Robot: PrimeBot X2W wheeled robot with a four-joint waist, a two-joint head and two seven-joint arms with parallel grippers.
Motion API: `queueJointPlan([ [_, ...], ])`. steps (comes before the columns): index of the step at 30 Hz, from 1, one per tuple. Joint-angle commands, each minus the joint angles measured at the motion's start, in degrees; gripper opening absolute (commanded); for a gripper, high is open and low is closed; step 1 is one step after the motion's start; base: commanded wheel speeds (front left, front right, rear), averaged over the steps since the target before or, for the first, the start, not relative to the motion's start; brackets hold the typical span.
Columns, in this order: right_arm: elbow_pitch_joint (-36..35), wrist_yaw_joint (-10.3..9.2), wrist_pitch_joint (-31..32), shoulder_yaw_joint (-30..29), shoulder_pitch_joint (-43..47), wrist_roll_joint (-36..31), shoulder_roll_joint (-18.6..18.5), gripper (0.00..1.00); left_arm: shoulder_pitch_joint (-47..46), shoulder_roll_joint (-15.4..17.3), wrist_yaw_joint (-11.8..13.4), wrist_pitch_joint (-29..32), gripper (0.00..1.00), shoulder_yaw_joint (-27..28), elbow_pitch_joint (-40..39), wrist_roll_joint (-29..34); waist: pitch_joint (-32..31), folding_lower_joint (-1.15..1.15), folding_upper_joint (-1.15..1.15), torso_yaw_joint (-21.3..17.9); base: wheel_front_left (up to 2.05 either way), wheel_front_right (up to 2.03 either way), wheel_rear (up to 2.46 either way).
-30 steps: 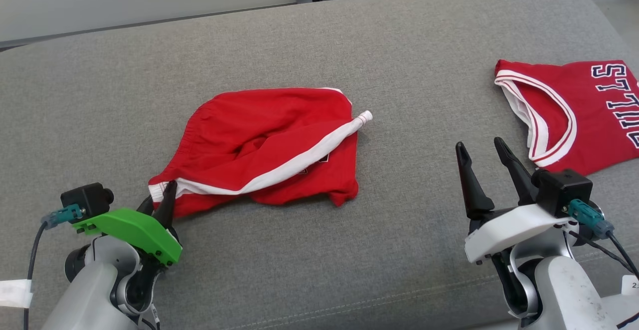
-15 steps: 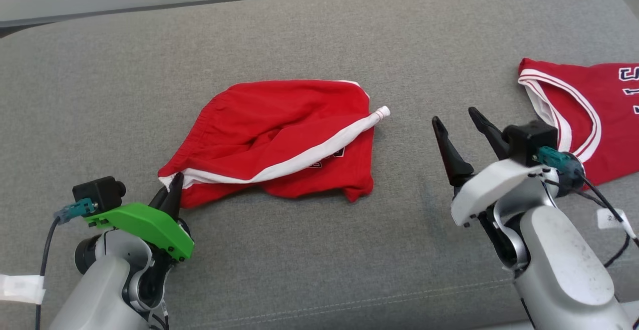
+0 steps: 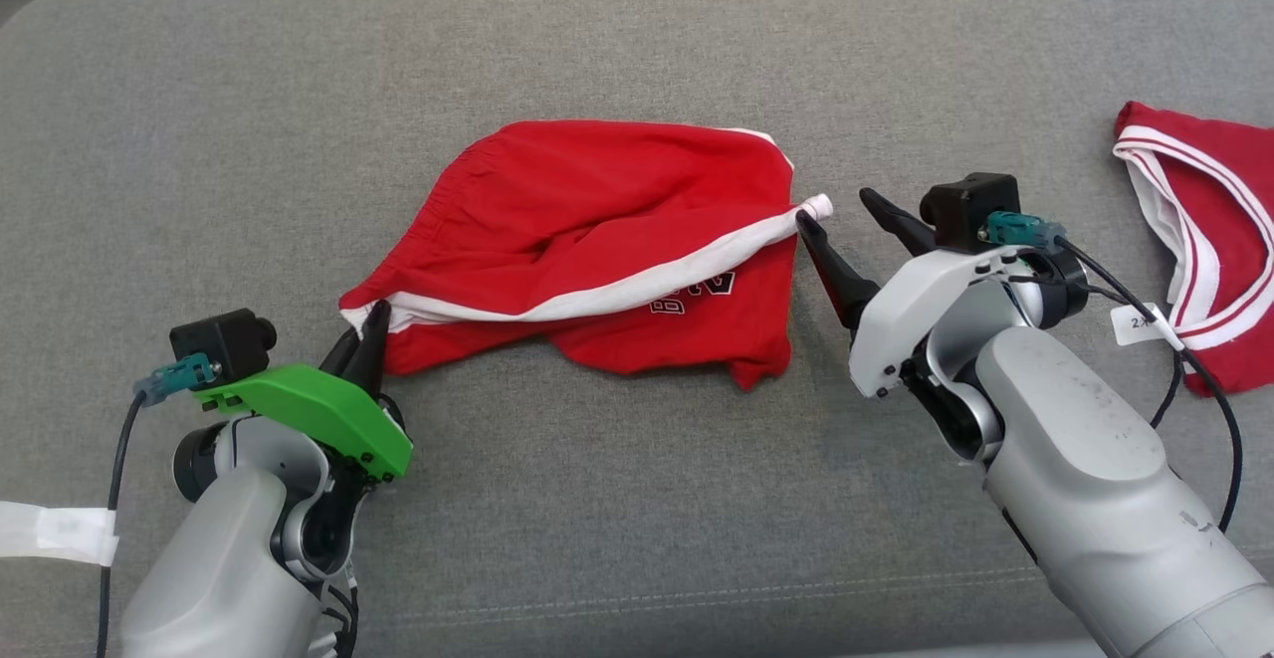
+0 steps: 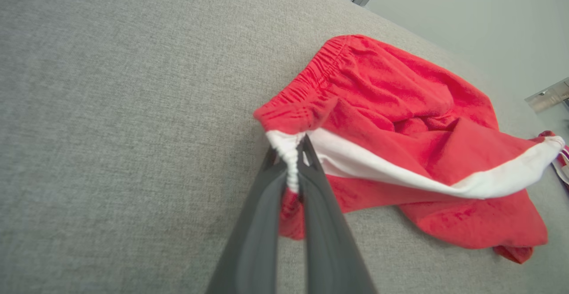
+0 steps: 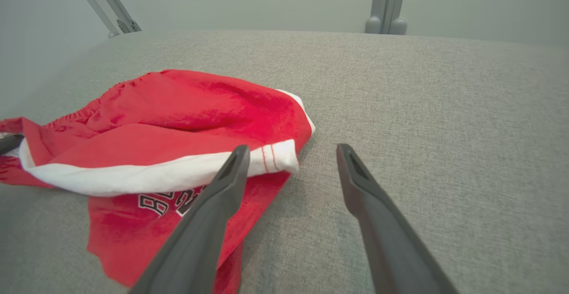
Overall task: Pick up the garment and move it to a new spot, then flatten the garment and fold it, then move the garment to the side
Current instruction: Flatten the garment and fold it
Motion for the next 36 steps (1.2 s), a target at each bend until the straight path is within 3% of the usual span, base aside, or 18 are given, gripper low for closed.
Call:
queueJointPlan([
  [1,2.1,-0.01,-0.9,2.4,-1.9,1.7,-0.4,1.00,-1.3,-0.3,-0.2,-0.4,0.00,-0.1,0.5,0.1,0.5,0.00,0.00,0.5,0.00,0.00,0.00],
  [13,8.0,-0.01,-4.2,13.3,-6.3,8.3,-1.2,1.00,-1.8,-0.5,-0.9,-0.8,0.00,-0.6,1.9,0.0,0.6,0.00,0.00,0.7,0.00,0.00,0.00],
  [14,8.3,-0.01,-4.4,14.1,-6.5,8.9,-1.1,0.92,-1.8,-0.5,-0.9,-0.8,0.00,-0.6,2.0,0.0,0.6,0.00,0.00,0.6,0.00,0.00,0.00],
  [17,9.2,-0.01,-4.7,16.1,-7.2,10.6,-0.9,0.55,-1.8,-0.5,-1.0,-0.9,0.00,-0.7,2.3,-0.1,0.4,0.00,0.00,0.5,0.00,0.00,0.00],
  [18,9.6,-0.01,-4.6,16.7,-7.3,11.1,-0.9,0.51,-1.8,-0.5,-1.0,-0.9,0.00,-0.7,2.4,-0.1,0.3,0.00,0.00,0.5,0.00,0.00,0.00],
  [21,11.4,-0.01,-4.6,18.1,-7.7,12.7,-0.8,0.50,-1.8,-0.6,-1.1,-0.9,0.00,-0.9,2.6,-0.2,0.1,0.00,0.00,0.5,0.00,0.00,0.00],
  [25,14.1,-0.01,-4.7,19.6,-8.0,14.2,-0.1,0.67,-1.8,-0.7,-1.3,-0.9,0.00,-1.1,2.9,-0.3,-0.2,0.00,0.00,0.7,0.00,0.00,0.00],
  [27,15.1,-0.01,-5.0,20.5,-8.0,14.9,0.1,0.65,-1.6,-0.7,-1.2,-0.8,0.00,-1.2,2.9,-0.4,-0.3,0.00,0.00,0.7,0.00,0.00,0.00],
  [28,15.5,-0.01,-5.1,21.0,-8.0,15.3,0.3,0.51,-1.5,-0.7,-1.2,-0.8,0.00,-1.2,2.9,-0.4,-0.4,0.00,0.00,0.7,0.00,0.00,0.00],
  [31,16.1,-0.01,-5.7,22.3,-8.3,16.5,0.6,0.29,-1.3,-0.6,-1.2,-1.0,0.00,-1.3,3.0,-0.5,-0.7,0.00,0.00,0.6,0.00,0.00,0.00],
  [33,16.3,-0.01,-7.0,22.9,-8.8,17.0,0.5,0.00,-1.0,-0.5,-1.2,-1.1,0.00,-1.3,3.0,-0.5,-0.9,0.00,0.00,0.5,0.00,0.00,0.00],
  [36,16.9,-0.01,-9.9,23.4,-9.6,18.0,0.3,0.00,-0.4,-0.1,-1.3,-1.7,0.00,-1.2,2.8,-0.5,-2.0,0.00,0.00,0.3,0.00,0.00,0.00],
])
